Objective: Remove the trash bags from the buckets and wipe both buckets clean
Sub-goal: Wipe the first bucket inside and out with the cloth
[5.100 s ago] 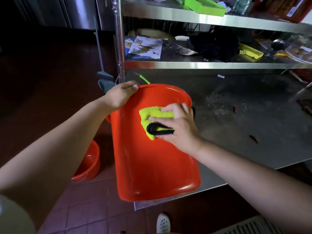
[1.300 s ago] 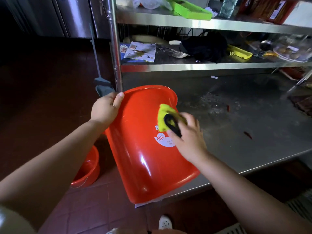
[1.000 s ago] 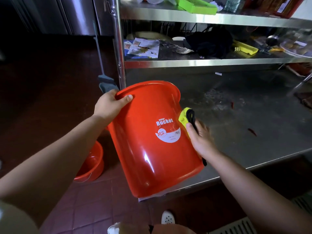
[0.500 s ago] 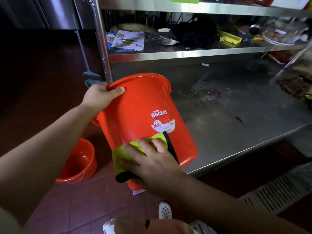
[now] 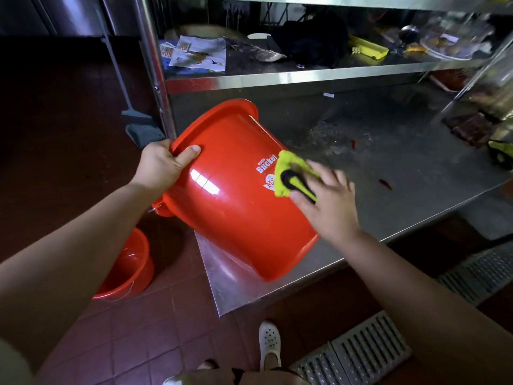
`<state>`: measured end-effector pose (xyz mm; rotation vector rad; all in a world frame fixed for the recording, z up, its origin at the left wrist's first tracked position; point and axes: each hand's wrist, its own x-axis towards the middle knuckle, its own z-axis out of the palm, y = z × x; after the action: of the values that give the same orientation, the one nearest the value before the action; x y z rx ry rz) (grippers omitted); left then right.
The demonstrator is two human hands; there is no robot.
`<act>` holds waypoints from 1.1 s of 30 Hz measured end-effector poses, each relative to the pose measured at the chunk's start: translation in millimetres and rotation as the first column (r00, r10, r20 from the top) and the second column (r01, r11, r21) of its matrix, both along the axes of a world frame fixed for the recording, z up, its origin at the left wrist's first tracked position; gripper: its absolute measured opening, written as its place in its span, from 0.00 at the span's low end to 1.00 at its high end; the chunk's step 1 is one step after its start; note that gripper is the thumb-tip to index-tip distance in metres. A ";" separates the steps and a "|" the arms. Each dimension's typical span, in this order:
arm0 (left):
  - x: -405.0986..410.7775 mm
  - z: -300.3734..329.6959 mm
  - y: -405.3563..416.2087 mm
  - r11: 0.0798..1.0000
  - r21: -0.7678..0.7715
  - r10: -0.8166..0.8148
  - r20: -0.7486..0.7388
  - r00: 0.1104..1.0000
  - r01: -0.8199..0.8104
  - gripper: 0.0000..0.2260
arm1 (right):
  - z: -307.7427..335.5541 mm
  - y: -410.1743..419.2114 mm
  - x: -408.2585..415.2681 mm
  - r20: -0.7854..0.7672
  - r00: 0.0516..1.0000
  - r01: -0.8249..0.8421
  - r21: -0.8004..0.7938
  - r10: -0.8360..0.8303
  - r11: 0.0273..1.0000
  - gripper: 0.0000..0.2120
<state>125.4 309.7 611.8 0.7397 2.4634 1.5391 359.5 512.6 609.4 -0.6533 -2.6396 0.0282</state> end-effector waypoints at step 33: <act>0.6 25.5 -40.9 0.906 -0.314 0.160 -0.365 0.917 -0.283 0.25 | -3.9 -31.1 -34.7 0.062 0.997 -0.011 -0.492 0.047 0.871 0.25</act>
<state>125.9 268.8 637.2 0.7140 3.0609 1.0261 324.7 481.5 605.4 -0.7831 -2.7228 0.7224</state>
